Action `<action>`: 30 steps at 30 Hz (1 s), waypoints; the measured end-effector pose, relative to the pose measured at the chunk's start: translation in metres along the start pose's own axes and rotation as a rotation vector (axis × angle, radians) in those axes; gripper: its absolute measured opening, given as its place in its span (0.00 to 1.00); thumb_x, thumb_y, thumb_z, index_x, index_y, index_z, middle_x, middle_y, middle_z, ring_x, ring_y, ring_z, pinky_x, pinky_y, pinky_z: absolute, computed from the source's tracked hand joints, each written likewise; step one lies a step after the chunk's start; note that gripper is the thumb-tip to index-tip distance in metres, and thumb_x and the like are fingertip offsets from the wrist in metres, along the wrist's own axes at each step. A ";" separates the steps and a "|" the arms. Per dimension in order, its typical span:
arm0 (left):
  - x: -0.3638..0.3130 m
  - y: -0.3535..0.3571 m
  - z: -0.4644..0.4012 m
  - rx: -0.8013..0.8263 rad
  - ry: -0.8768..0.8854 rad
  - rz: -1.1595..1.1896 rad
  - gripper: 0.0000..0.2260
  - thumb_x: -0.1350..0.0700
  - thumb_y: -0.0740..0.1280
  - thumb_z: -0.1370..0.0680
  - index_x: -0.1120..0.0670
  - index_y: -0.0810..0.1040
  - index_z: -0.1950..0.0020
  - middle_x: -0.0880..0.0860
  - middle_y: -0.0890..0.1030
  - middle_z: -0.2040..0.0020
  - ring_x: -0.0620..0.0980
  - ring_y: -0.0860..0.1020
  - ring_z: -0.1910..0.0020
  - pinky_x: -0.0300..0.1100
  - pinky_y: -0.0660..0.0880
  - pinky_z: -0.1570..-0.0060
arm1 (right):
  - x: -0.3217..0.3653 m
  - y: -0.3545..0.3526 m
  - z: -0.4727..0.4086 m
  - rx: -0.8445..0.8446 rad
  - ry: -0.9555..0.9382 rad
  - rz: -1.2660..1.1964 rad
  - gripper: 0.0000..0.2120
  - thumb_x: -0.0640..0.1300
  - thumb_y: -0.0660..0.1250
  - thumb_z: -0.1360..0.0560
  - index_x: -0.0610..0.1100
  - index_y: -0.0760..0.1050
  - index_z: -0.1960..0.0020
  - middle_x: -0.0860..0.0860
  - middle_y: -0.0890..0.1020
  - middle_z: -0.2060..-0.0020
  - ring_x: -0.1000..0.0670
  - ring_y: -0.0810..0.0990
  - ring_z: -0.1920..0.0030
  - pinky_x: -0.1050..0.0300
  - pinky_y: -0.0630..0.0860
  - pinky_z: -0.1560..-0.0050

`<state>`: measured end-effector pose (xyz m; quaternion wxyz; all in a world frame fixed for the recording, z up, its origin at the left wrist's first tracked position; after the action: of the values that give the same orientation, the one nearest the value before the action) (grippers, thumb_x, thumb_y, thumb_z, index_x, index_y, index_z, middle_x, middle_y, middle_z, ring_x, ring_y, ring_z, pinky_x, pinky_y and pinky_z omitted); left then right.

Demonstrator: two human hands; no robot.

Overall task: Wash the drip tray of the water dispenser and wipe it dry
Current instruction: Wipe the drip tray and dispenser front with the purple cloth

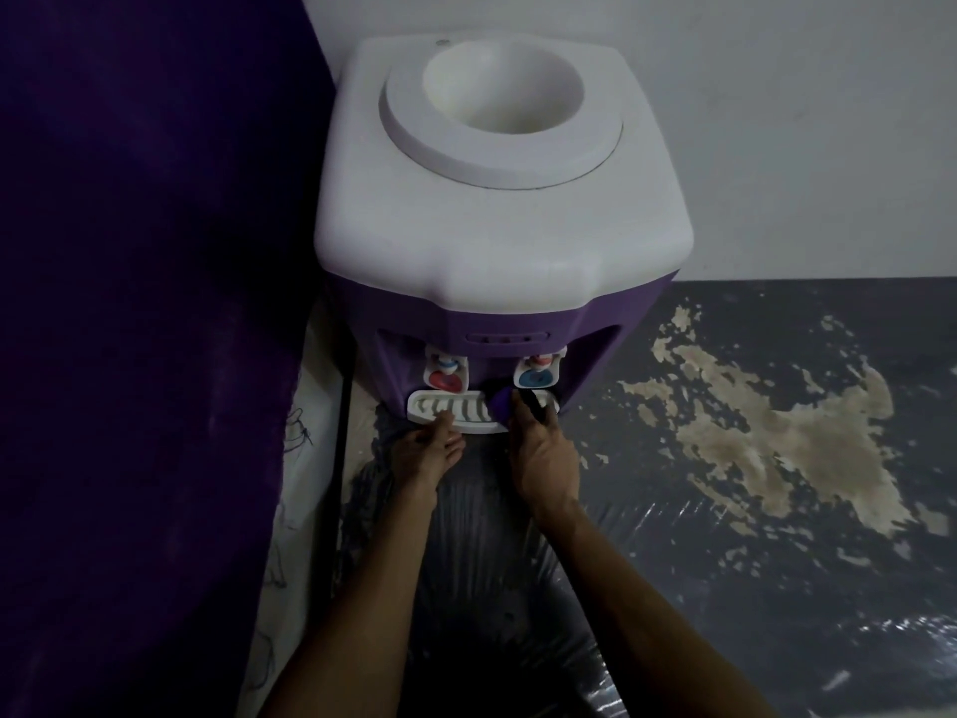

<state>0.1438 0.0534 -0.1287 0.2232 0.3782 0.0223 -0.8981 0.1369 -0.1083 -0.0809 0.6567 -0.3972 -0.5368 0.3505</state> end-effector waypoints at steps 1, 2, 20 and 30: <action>0.000 0.001 0.001 -0.006 -0.003 0.007 0.10 0.54 0.70 0.23 0.60 0.79 0.57 0.57 0.81 0.57 0.51 0.81 0.58 0.40 0.80 0.54 | -0.001 -0.001 0.001 -0.019 0.011 -0.016 0.28 0.41 0.61 0.20 0.53 0.60 0.22 0.40 0.63 0.25 0.34 0.82 0.50 0.44 0.79 0.58; -0.001 0.001 0.002 -0.011 -0.003 0.009 0.10 0.54 0.69 0.22 0.60 0.78 0.58 0.57 0.81 0.58 0.51 0.81 0.58 0.40 0.79 0.53 | -0.001 0.000 0.003 -0.033 0.026 -0.027 0.28 0.41 0.61 0.20 0.52 0.60 0.22 0.40 0.64 0.25 0.34 0.82 0.49 0.45 0.79 0.57; -0.027 -0.011 0.006 -0.106 0.163 -0.236 0.22 0.58 0.75 0.27 0.71 0.73 0.42 0.68 0.82 0.52 0.58 0.84 0.60 0.44 0.83 0.66 | -0.004 -0.001 0.005 -0.019 0.014 -0.049 0.27 0.43 0.62 0.20 0.52 0.62 0.22 0.43 0.64 0.24 0.35 0.81 0.48 0.43 0.80 0.54; -0.025 -0.017 0.005 0.001 0.177 -0.187 0.13 0.58 0.65 0.19 0.67 0.72 0.41 0.66 0.79 0.51 0.55 0.80 0.62 0.38 0.80 0.68 | -0.021 -0.003 0.011 -0.162 0.210 -0.174 0.26 0.41 0.59 0.18 0.53 0.60 0.21 0.41 0.73 0.38 0.34 0.80 0.51 0.44 0.76 0.56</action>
<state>0.1490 0.0777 -0.1103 0.1352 0.4526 0.0766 -0.8781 0.1225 -0.1266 -0.0857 0.7031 -0.4352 -0.5239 0.2042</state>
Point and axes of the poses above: each hand's wrist, its own z-axis away from the middle knuckle, its own y-axis out of the palm, x = y × z, the point moved 6 cm from there along -z, towards the middle knuckle
